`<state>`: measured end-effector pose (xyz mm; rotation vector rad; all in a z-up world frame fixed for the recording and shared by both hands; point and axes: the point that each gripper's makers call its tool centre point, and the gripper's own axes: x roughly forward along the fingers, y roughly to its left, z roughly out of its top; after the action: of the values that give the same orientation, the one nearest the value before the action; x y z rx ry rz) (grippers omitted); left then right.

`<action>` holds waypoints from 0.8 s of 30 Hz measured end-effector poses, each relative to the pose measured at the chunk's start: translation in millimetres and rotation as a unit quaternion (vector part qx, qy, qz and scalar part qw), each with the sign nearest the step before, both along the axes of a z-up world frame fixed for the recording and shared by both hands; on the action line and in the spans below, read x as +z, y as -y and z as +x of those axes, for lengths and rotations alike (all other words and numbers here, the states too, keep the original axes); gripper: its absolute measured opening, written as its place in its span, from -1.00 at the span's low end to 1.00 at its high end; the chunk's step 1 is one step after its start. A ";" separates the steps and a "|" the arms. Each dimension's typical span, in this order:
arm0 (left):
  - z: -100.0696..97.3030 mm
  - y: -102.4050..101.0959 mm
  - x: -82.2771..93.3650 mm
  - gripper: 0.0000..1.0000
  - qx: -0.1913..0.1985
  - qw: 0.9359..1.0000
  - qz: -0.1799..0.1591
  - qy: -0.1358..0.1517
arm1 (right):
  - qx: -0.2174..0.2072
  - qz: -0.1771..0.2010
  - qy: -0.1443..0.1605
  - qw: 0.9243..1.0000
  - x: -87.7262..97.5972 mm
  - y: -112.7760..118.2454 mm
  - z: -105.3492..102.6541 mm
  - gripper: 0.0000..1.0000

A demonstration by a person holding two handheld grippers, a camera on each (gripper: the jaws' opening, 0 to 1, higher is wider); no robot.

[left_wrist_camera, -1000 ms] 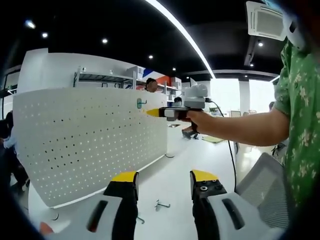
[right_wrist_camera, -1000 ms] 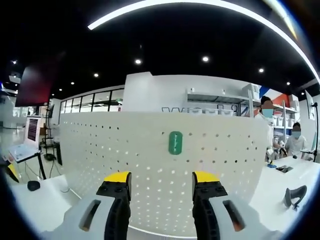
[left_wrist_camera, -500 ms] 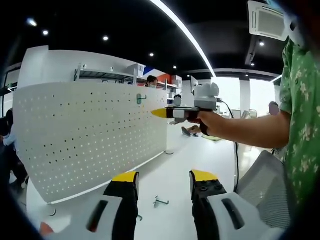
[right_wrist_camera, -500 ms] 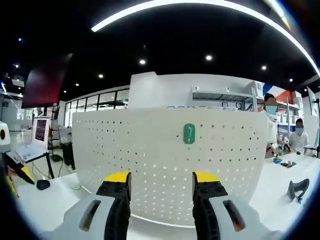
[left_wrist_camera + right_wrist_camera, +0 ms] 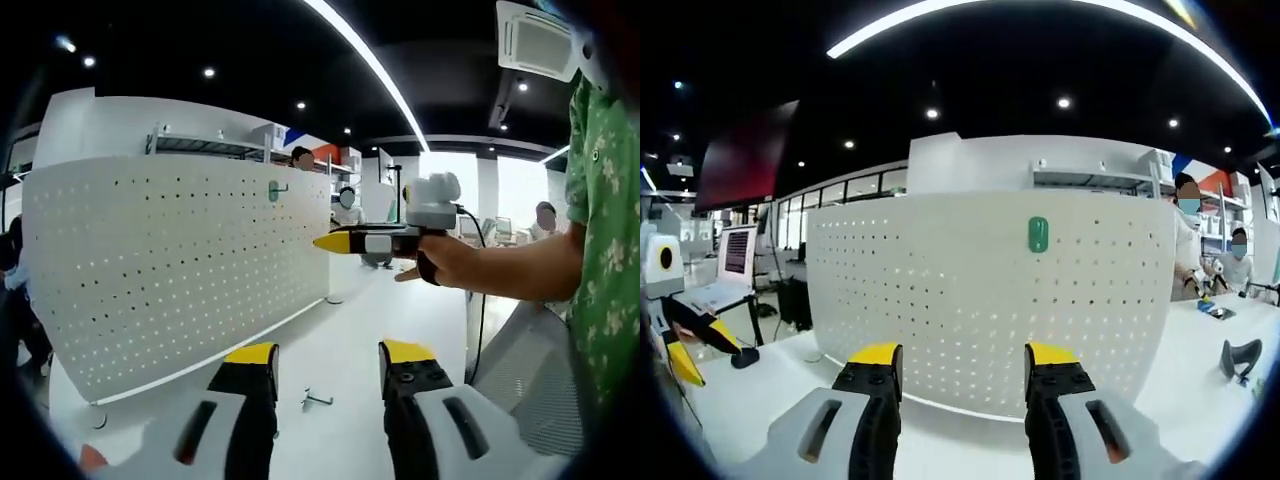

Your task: Insert the hook assembly into the mounting plate slot until the hook locks in place.

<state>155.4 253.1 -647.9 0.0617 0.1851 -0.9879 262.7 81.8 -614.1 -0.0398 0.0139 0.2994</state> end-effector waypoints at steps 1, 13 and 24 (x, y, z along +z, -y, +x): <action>-0.2 0.0 -0.6 -0.17 0.000 1.000 0.000 -0.001 | 0.000 0.000 -0.001 1.000 -1.6 -0.3 -2.0 -0.01; -1.6 1.6 -8.7 -0.18 -0.003 1.000 0.003 -0.009 | 0.018 -0.011 -0.034 0.999 -24.1 -3.3 -31.1 0.00; -0.4 5.3 -19.8 -0.19 -0.004 1.000 0.010 -0.021 | 0.031 -0.006 -0.056 0.998 -37.4 -6.5 -62.1 0.00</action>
<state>155.0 247.7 -667.7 0.0596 0.2322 -0.9958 200.6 88.3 -651.5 -0.0349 0.1251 0.3639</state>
